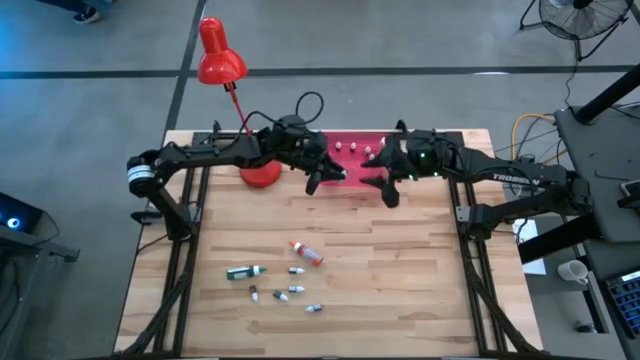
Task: Pick & Place food coloring
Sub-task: Put the small red food coloring bottle into the red bin
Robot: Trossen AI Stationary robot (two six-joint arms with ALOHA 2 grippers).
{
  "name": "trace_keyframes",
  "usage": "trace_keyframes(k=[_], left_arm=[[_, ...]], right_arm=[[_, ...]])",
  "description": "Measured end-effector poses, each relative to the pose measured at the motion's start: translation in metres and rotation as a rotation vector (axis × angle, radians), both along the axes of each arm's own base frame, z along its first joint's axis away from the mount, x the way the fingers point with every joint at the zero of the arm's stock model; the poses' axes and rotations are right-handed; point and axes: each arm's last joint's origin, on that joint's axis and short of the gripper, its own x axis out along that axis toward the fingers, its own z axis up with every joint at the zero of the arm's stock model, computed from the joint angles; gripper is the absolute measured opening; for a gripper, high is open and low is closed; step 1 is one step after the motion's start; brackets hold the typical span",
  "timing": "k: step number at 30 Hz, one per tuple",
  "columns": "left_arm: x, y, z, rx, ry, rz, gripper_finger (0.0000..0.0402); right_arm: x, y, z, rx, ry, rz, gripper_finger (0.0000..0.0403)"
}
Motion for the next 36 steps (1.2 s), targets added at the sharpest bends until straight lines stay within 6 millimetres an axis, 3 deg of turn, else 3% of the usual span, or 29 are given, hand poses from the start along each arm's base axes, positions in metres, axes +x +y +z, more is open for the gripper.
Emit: trace_keyframes(k=[4, 9, 14, 19, 24, 36], left_arm=[[0.011, -0.006, -0.027, 0.015, 0.07, -0.017, 0.0044], [0.028, -0.019, -0.058, 0.02, 0.123, -0.034, 0.0044], [0.042, -0.041, -0.081, 0.13, 0.041, 0.01, 0.0044], [0.047, -0.065, -0.11, 0.18, -0.021, 0.09, 0.0044], [0.053, -0.082, -0.126, 0.196, -0.099, 0.159, 0.0044], [0.068, -0.086, -0.195, 0.181, 0.027, 0.198, 0.0044]], right_arm=[[-0.003, 0.008, -0.016, -0.06, 0.18, 0.097, 0.0201], [-0.001, 0.008, -0.028, -0.01, 0.275, 0.075, 0.0201], [0.002, 0.007, -0.031, 0.043, 0.3, 0.021, 0.0201], [-0.008, 0.01, -0.035, 0.137, 0.416, -0.029, 0.0201], [-0.015, 0.011, -0.039, 0.175, 0.494, -0.049, 0.0201], [-0.014, 0.01, -0.039, 0.152, 0.487, -0.076, 0.0201]])
